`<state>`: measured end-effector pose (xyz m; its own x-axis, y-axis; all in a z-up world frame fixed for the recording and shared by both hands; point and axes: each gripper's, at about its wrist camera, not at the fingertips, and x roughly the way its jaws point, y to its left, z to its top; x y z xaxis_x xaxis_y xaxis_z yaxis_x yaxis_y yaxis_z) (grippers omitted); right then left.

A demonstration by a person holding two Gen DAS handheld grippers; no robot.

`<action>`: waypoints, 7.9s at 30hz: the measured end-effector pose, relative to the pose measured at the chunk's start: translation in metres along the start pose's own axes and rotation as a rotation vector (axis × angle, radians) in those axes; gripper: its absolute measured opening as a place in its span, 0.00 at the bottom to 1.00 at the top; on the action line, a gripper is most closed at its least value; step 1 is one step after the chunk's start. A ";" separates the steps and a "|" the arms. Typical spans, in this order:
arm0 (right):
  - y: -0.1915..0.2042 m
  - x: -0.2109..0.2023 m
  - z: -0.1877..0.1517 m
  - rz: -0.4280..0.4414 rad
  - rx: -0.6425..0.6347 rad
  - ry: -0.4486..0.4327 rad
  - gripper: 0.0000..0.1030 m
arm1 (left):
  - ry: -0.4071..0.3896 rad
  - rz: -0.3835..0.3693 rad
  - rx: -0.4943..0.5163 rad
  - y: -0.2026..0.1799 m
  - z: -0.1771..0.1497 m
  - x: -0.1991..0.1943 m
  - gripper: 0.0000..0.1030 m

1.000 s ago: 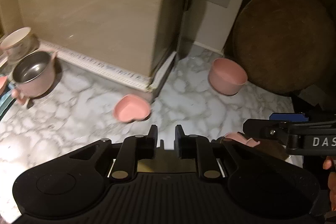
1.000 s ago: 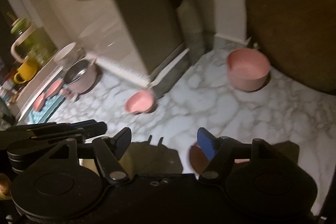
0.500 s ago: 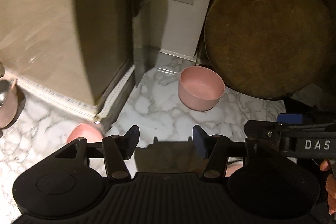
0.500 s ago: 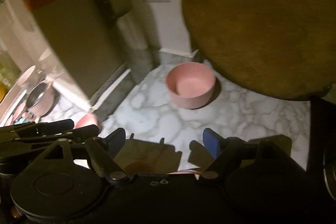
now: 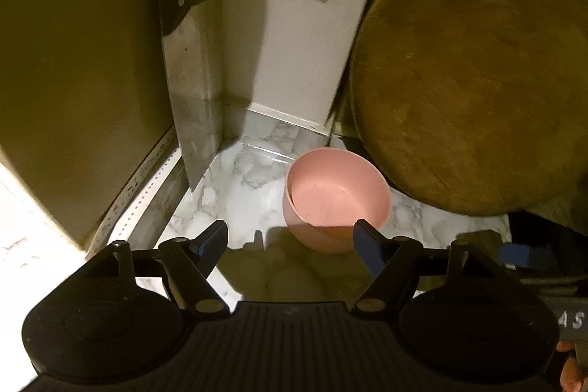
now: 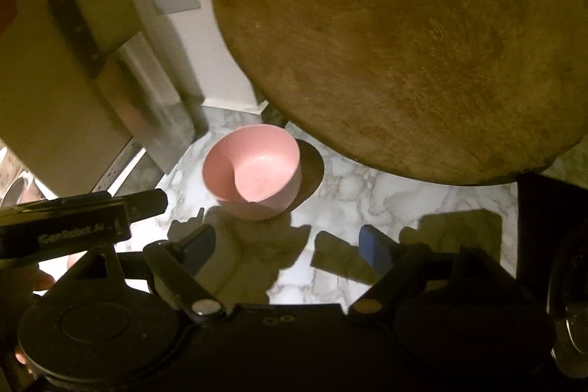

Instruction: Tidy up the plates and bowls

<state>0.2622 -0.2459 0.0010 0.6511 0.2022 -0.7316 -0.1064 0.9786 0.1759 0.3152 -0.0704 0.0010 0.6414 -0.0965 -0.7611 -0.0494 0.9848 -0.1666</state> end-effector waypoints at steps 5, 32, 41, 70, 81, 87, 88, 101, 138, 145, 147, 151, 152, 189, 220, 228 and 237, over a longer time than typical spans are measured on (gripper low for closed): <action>-0.007 0.022 0.012 -0.002 0.018 0.011 0.84 | 0.023 0.022 -0.056 0.003 0.010 0.028 0.73; -0.022 0.115 0.038 -0.010 0.112 0.059 0.54 | 0.057 0.112 -0.080 -0.008 0.019 0.118 0.72; -0.017 0.124 0.036 -0.020 0.133 0.060 0.37 | 0.066 0.104 -0.089 -0.009 0.017 0.119 0.42; 0.013 0.113 0.025 -0.074 0.077 0.099 0.08 | 0.091 0.088 -0.101 -0.008 0.009 0.089 0.10; 0.024 0.077 0.014 -0.070 0.069 0.074 0.08 | 0.091 0.056 -0.078 -0.009 -0.005 0.045 0.10; 0.032 0.050 0.007 -0.061 0.061 0.059 0.08 | 0.083 0.043 -0.058 -0.001 -0.012 0.015 0.10; 0.033 0.047 0.005 -0.061 0.059 0.058 0.08 | 0.083 0.041 -0.054 0.000 -0.013 0.010 0.10; 0.071 -0.014 -0.024 -0.025 0.005 0.033 0.08 | 0.058 0.045 -0.023 0.024 -0.038 -0.065 0.10; 0.248 -0.054 -0.106 0.153 -0.273 0.121 0.09 | 0.080 0.220 -0.192 0.175 -0.134 -0.181 0.10; 0.256 -0.045 -0.122 0.158 -0.283 0.169 0.09 | 0.117 0.229 -0.198 0.183 -0.146 -0.177 0.10; 0.256 -0.043 -0.126 0.157 -0.285 0.178 0.09 | 0.127 0.227 -0.199 0.183 -0.149 -0.175 0.10; 0.255 -0.037 -0.130 0.154 -0.279 0.197 0.09 | 0.139 0.232 -0.200 0.185 -0.152 -0.171 0.10; 0.255 -0.036 -0.131 0.153 -0.278 0.200 0.09 | 0.142 0.232 -0.201 0.185 -0.153 -0.170 0.10; 0.252 -0.027 -0.128 0.190 -0.259 0.226 0.25 | 0.152 0.205 -0.173 0.201 -0.155 -0.170 0.10; 0.235 -0.039 -0.062 0.230 -0.263 0.062 0.79 | -0.009 0.169 -0.192 0.208 -0.090 -0.156 0.70; 0.232 -0.014 -0.049 0.217 -0.246 0.038 0.94 | 0.013 0.159 -0.222 0.221 -0.076 -0.121 0.71; 0.226 0.047 -0.031 0.192 -0.177 0.161 0.93 | 0.070 0.170 -0.236 0.231 -0.063 -0.074 0.71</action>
<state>0.2453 -0.0144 -0.0137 0.4806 0.3736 -0.7933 -0.3544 0.9103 0.2140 0.2083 0.1553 -0.0208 0.5550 0.0494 -0.8304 -0.3340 0.9275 -0.1680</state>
